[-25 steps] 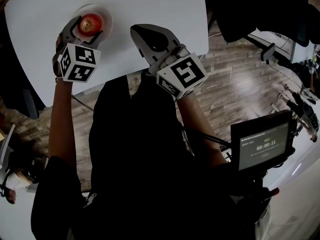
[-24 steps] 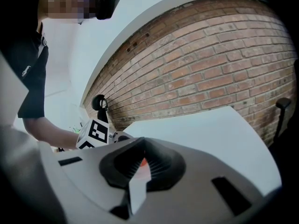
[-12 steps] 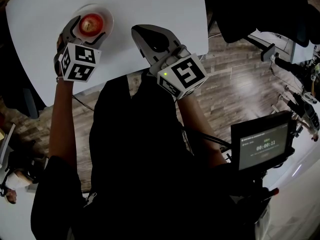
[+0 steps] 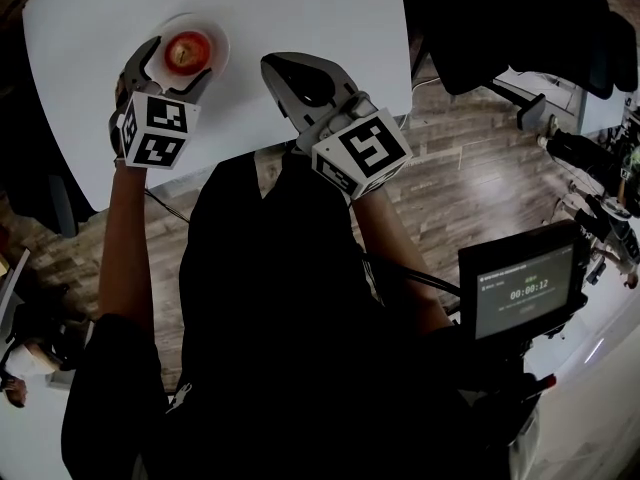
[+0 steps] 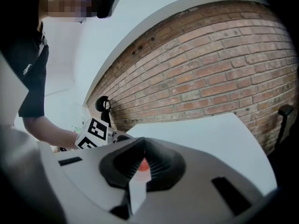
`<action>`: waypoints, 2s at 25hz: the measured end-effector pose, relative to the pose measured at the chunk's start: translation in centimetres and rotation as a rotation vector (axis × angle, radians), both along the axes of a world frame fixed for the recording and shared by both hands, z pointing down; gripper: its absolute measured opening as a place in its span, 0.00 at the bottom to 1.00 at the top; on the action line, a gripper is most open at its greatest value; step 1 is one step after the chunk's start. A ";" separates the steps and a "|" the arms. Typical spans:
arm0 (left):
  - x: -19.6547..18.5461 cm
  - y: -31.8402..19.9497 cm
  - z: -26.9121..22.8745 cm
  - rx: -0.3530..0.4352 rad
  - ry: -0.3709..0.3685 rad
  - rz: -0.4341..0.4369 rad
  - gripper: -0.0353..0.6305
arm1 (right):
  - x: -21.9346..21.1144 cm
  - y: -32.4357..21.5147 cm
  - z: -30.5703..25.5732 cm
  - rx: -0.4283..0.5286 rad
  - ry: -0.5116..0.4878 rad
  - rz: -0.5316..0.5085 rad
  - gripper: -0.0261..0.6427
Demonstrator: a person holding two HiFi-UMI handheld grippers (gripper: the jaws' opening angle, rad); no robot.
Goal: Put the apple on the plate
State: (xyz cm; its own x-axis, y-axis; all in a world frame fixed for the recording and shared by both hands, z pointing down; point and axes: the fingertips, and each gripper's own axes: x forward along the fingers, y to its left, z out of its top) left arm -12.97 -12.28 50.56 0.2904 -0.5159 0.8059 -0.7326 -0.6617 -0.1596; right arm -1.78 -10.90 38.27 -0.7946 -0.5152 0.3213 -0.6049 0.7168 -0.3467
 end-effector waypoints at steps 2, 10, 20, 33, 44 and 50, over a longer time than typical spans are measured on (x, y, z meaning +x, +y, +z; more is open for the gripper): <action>0.0 -0.1 -0.4 0.009 0.026 -0.023 0.69 | -0.2 -0.2 -0.2 0.014 -0.001 -0.010 0.05; -0.3 -0.5 -2.3 0.090 0.083 -0.071 0.46 | -1.3 -0.9 -0.7 0.060 -0.005 -0.052 0.05; -0.2 0.7 -3.9 0.190 0.143 -0.173 0.13 | -2.9 -0.5 -1.1 0.117 -0.022 -0.133 0.04; -1.8 2.5 -5.6 0.277 0.229 -0.353 0.06 | -4.0 0.1 -1.6 0.189 -0.043 -0.231 0.04; -2.7 4.9 -8.6 0.371 0.366 -0.501 0.06 | -4.6 1.1 -2.5 0.246 -0.070 -0.300 0.04; -2.6 6.1 -9.0 0.405 0.369 -0.523 0.06 | -5.1 1.7 -2.8 0.268 -0.072 -0.334 0.04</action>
State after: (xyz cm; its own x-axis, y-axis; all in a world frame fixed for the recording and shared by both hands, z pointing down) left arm -15.59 -6.14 41.61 0.1407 -0.8955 0.4221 -0.9879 -0.1552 0.0000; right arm -6.83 -9.23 35.45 -0.9473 -0.2838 0.1486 -0.3058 0.9395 -0.1546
